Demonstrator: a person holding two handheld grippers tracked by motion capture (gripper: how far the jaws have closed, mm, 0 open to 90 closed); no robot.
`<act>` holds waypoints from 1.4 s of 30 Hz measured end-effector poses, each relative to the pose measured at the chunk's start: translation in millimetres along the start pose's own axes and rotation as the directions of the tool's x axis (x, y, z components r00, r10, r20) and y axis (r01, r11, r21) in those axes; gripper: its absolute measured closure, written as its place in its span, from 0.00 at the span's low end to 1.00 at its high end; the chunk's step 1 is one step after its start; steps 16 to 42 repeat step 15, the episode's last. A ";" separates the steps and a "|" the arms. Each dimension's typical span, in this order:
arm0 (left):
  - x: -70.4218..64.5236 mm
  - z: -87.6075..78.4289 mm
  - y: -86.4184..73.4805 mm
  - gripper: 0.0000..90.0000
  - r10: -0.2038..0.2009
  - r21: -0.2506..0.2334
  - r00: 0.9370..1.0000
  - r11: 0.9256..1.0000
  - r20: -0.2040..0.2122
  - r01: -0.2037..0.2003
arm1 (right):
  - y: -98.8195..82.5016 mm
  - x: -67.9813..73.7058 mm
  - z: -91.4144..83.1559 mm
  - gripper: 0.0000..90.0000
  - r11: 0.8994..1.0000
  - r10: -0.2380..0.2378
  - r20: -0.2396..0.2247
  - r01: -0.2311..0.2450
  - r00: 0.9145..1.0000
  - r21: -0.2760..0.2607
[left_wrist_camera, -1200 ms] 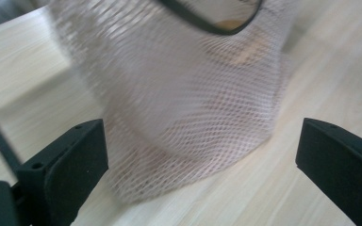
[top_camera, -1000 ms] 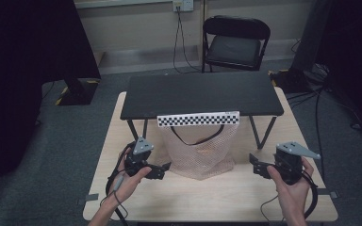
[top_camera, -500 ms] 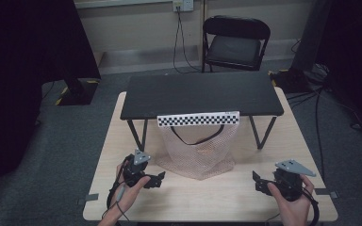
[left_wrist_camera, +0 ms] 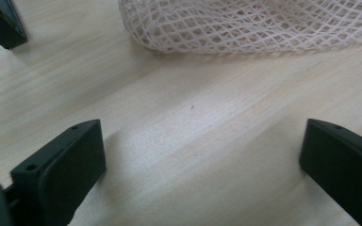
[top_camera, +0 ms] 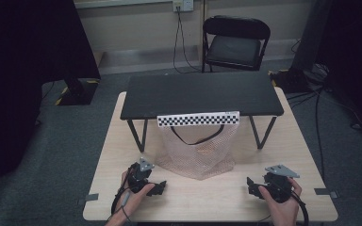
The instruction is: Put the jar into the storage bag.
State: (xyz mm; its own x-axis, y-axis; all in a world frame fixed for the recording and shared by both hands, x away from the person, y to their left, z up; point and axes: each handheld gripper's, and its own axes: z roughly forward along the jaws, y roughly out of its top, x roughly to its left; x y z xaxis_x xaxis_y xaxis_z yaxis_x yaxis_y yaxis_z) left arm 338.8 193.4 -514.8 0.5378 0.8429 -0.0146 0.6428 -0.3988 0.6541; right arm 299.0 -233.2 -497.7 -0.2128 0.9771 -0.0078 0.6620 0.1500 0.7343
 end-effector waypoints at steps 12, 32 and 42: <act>-3.0 -0.1 -4.7 0.00 -0.008 -0.037 1.000 0.999 -0.008 0.008 | -8.3 0.6 16.7 0.00 0.999 -0.003 0.025 0.002 1.000 0.044; -3.0 -0.2 -5.1 0.00 -0.008 -0.038 1.000 0.999 -0.008 0.008 | -8.3 0.6 16.8 0.00 0.999 -0.002 0.024 0.001 1.000 0.044; -3.0 -0.2 -5.1 0.00 -0.008 -0.038 1.000 0.999 -0.008 0.008 | -8.3 0.6 16.8 0.00 0.999 -0.002 0.024 0.001 1.000 0.044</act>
